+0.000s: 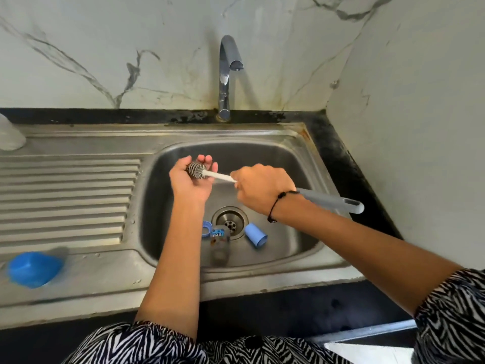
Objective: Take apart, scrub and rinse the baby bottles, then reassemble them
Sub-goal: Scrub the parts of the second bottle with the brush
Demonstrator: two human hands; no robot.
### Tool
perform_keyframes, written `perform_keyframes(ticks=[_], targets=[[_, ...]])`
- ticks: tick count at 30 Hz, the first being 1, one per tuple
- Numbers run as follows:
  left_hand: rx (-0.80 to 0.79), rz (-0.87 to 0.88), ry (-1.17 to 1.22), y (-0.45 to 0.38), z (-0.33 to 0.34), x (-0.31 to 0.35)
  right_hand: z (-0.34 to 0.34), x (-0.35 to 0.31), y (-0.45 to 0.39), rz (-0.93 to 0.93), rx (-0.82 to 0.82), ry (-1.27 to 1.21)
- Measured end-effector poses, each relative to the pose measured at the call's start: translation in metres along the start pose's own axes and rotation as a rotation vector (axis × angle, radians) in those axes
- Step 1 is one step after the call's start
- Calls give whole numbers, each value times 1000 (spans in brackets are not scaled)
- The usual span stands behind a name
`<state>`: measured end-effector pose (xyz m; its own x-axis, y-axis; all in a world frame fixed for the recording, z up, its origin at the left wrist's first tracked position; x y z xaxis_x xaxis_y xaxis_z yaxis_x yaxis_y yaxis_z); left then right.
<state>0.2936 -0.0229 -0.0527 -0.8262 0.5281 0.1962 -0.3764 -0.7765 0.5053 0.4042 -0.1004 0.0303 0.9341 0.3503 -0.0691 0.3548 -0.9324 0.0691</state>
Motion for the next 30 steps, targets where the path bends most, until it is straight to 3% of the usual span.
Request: perform_keyframes(ticks=[5, 8, 10, 14, 16, 18, 23, 26, 28, 30], targets=[[-275, 121, 116, 11, 14, 0, 7, 28, -3, 328, -248, -1182], [-367, 119, 21, 15, 16, 3, 15, 31, 4, 334, -316, -1332], [-207, 13, -145, 9, 9, 4, 13, 30, 4, 322, -173, -1082], [279, -169, -460, 0, -13, 4, 12, 21, 6, 3, 2, 94], [355, -134, -523, 0, -16, 1, 18, 12, 12, -102, 73, 485], [311, -79, -446, -1, -14, -2, 18, 4, 13, -111, 144, 557], [70, 88, -212, 3, 1, 0, 13, 5, -3, 23, 56, -207], [-37, 117, -145, 12, 8, 1, 14, 9, -4, 183, 17, -826], [-148, 157, -64, 18, 14, 1, 18, 14, 1, 297, -107, -1186], [-271, 199, -13, 23, 21, -1, 25, 15, 6, 291, -262, -1399]])
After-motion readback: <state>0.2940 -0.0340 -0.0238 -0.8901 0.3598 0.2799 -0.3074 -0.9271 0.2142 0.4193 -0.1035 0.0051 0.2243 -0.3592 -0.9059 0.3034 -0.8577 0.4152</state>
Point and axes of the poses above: each hand's wrist, its own y-axis away from the middle knuckle, its own z-axis out of the palm, x = y × z, the point moved 3 cm from there along -y, towards the middle knuckle, and after that the axes turned 14 degrees about -z, right-handed, at the moved point
